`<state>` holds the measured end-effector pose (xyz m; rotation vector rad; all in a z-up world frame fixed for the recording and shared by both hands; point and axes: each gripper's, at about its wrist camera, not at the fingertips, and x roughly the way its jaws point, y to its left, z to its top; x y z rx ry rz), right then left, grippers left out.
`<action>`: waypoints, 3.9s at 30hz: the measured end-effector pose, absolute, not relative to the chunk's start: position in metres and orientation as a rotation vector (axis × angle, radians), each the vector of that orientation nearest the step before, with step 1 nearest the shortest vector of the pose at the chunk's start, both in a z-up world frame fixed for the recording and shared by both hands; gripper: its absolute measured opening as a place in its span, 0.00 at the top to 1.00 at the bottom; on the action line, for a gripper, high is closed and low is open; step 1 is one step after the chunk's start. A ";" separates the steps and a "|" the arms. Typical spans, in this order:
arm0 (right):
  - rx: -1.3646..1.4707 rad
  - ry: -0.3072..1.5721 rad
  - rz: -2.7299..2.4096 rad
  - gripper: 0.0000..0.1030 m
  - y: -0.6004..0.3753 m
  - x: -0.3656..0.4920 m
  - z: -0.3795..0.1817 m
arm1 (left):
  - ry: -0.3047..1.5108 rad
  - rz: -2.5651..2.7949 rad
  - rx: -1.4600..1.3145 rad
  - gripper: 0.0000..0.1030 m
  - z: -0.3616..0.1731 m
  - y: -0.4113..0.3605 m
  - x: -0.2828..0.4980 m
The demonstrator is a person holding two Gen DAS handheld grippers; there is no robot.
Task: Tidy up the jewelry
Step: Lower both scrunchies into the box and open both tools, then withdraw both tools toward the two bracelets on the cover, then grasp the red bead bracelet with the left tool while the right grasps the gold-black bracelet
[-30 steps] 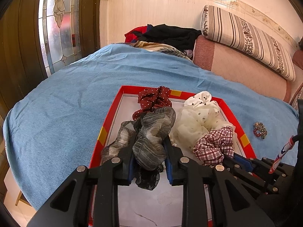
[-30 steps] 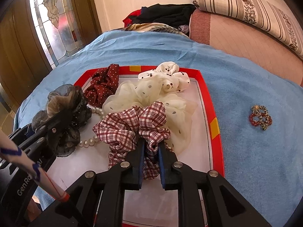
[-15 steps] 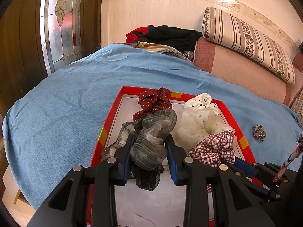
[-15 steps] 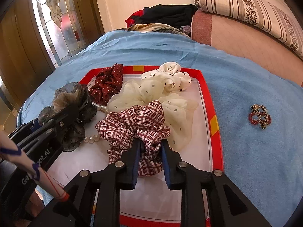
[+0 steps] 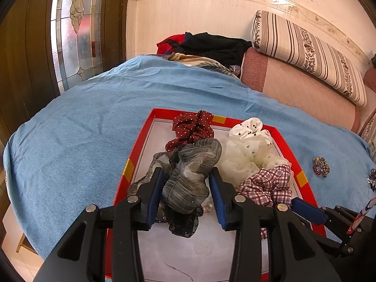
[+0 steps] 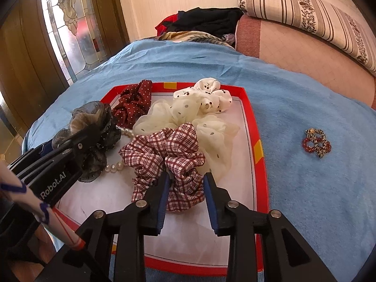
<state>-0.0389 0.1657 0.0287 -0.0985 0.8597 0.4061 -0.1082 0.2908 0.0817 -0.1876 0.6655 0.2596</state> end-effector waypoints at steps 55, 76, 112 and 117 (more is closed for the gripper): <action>-0.055 0.812 0.415 0.61 0.122 -0.070 0.060 | 0.585 0.235 -0.187 0.41 0.095 0.281 -0.117; 0.120 0.836 0.234 0.61 0.004 -0.053 0.051 | 0.554 0.144 -0.113 0.40 0.102 0.238 -0.115; 0.080 0.918 0.177 0.92 -0.037 0.089 0.004 | 0.755 -0.213 -0.104 0.40 0.080 0.127 -0.035; 0.139 0.912 0.142 0.93 -0.061 0.080 0.018 | 0.771 -0.219 -0.109 0.40 0.084 0.118 -0.025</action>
